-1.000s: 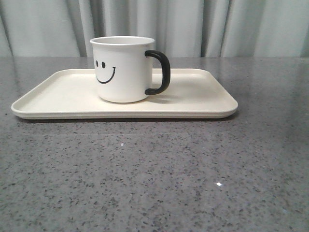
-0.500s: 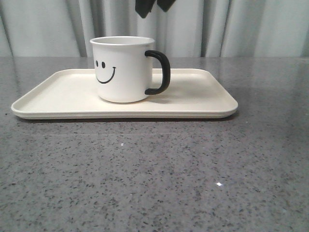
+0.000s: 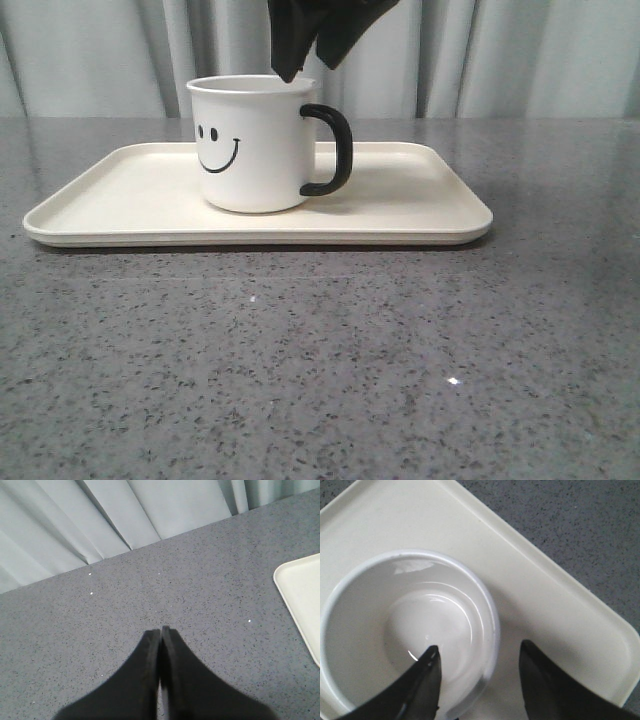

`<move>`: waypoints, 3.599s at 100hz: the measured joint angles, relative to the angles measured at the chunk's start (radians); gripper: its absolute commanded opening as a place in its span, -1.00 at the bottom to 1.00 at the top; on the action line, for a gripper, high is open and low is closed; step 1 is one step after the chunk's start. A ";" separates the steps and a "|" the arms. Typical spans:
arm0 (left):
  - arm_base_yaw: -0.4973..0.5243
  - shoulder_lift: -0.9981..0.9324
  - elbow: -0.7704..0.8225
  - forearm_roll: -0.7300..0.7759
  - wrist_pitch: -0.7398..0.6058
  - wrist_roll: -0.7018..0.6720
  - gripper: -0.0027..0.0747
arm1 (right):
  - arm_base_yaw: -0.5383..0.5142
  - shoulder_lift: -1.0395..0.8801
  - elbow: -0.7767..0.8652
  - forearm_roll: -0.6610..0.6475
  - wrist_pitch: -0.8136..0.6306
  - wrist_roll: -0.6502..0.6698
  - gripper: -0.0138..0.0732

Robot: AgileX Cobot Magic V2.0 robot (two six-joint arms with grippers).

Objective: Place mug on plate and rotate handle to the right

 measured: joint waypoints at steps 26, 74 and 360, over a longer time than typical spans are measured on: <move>0.000 0.000 0.000 0.000 0.000 0.000 -0.98 | 0.000 0.061 0.000 0.011 0.000 0.000 0.17; 0.000 0.000 0.000 0.000 0.000 0.000 -0.98 | 0.001 0.063 -0.006 0.029 0.006 0.000 -0.94; 0.000 0.000 0.000 -0.019 -0.002 0.000 -0.98 | -0.002 0.278 -0.461 0.001 0.353 -0.301 -0.94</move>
